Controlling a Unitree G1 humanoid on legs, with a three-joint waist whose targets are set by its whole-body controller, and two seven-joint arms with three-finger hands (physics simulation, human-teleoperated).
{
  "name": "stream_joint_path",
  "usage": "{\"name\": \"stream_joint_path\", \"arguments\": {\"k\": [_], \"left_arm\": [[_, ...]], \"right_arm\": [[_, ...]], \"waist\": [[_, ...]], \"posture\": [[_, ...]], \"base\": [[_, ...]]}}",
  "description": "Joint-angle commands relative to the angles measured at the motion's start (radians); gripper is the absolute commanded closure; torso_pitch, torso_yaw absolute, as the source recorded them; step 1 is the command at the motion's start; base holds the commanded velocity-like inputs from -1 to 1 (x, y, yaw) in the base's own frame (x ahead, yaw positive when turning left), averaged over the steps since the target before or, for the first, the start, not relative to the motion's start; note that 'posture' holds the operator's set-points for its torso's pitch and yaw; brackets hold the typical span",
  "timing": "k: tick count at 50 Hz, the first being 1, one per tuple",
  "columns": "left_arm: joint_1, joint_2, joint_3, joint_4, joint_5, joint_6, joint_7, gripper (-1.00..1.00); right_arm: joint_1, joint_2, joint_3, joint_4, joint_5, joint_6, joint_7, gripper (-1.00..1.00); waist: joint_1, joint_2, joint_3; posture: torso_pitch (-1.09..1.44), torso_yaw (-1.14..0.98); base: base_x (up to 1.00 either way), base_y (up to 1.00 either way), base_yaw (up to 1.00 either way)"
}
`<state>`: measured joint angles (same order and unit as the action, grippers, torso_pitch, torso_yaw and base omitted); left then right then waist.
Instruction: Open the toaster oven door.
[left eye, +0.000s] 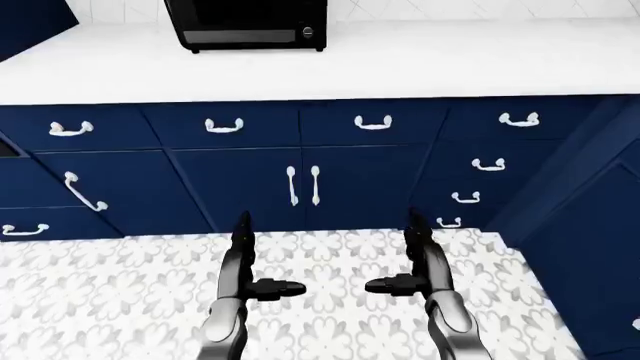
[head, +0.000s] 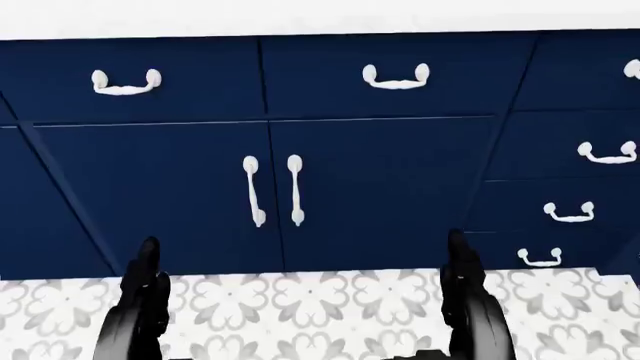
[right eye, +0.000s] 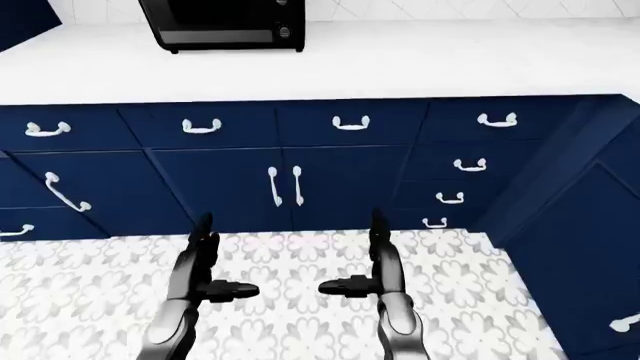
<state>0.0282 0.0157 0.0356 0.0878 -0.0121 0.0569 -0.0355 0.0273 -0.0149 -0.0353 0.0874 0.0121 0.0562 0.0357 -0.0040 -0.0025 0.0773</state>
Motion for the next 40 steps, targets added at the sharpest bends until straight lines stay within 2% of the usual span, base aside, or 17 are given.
{"name": "stream_joint_path", "arguments": {"k": [1,3,4,5,7,8,12,19,27,34,35,37,39,40], "left_arm": [[-0.037,0.006,0.0,-0.097,-0.004,-0.036,-0.004,-1.0],[-0.044,0.002,-0.006,-0.101,0.01,-0.034,0.007,-1.0],[-0.051,0.002,-0.006,-0.088,0.01,-0.042,0.007,-1.0],[-0.055,0.001,-0.006,-0.09,0.012,-0.036,0.012,-1.0],[-0.052,0.001,-0.008,-0.101,0.015,-0.031,0.013,-1.0],[-0.05,0.001,-0.009,-0.106,0.017,-0.028,0.012,-1.0],[-0.061,0.005,-0.01,-0.156,0.025,0.019,0.01,-1.0],[-0.107,0.019,0.005,-0.45,0.028,0.28,0.001,-1.0],[-0.244,0.069,0.077,-0.69,0.012,0.579,-0.005,-1.0],[-0.287,0.086,0.091,-0.759,-0.001,0.665,-0.002,-1.0],[-0.295,0.089,0.093,-0.763,-0.003,0.675,-0.001,-1.0],[-0.315,0.098,0.103,-0.776,-0.01,0.702,0.002,-1.0],[-0.315,0.099,0.105,-0.786,-0.016,0.707,0.004,-1.0],[-0.307,0.095,0.106,-0.781,-0.021,0.695,0.007,-1.0]], "right_arm": [[-0.031,-0.003,0.004,-0.114,0.005,-0.027,0.002,-1.0],[-0.032,-0.004,0.001,-0.125,0.007,-0.021,0.006,-1.0],[-0.034,-0.006,-0.002,-0.117,0.008,-0.027,0.007,-1.0],[-0.035,-0.006,-0.002,-0.126,0.008,-0.018,0.006,-1.0],[-0.034,-0.006,-0.002,-0.135,0.007,-0.013,0.006,-1.0],[-0.035,-0.005,-0.001,-0.147,0.006,-0.003,0.005,-1.0],[-0.039,-0.009,-0.009,-0.196,0.013,0.034,0.008,-1.0],[-0.067,-0.024,-0.034,-0.426,0.022,0.221,0.007,-1.0],[-0.173,-0.053,-0.08,-0.653,0.064,0.472,-0.014,-1.0],[-0.213,-0.062,-0.091,-0.794,0.101,0.601,-0.025,-1.0],[-0.21,-0.061,-0.088,-0.789,0.101,0.594,-0.026,-1.0],[-0.211,-0.062,-0.085,-0.781,0.1,0.585,-0.026,-1.0],[-0.2,-0.058,-0.081,-0.76,0.099,0.554,-0.022,-1.0],[-0.191,-0.055,-0.075,-0.752,0.097,0.54,-0.021,-1.0]], "waist": [[-0.002,-0.008,-0.001],[0.007,-0.001,-0.063],[0.007,-0.002,-0.052],[0.006,-0.007,-0.016],[0.007,-0.008,-0.07],[0.008,-0.008,-0.076],[0.008,-0.006,-0.08],[0.009,-0.006,-0.088],[0.009,-0.003,-0.095],[0.01,-0.004,-0.085],[0.01,0.002,-0.097],[0.01,0.006,-0.067],[0.01,0.005,-0.065],[0.01,0.003,-0.051]], "posture": [[0.0,0.0],[0.0,0.0],[0.0,0.0],[0.0,0.0],[0.0,0.0],[0.0,0.0],[0.0,0.0],[0.0,0.0],[0.0,0.0],[0.0,0.0],[0.0,0.0],[0.0,0.0],[0.0,0.0],[0.0,0.0]], "base": [[0.0,0.0,0.0],[0.0,0.0,0.0],[0.0,0.0,0.0],[0.0,0.0,0.0],[0.0,0.0,0.0],[0.0,0.0,0.0],[0.0,0.0,0.0],[0.0,0.0,0.0],[0.0,0.0,0.0],[0.0,0.0,0.0],[0.07,0.0,0.0],[0.11,0.0,0.0],[0.17,0.0,0.0],[0.25,0.0,0.0]]}}
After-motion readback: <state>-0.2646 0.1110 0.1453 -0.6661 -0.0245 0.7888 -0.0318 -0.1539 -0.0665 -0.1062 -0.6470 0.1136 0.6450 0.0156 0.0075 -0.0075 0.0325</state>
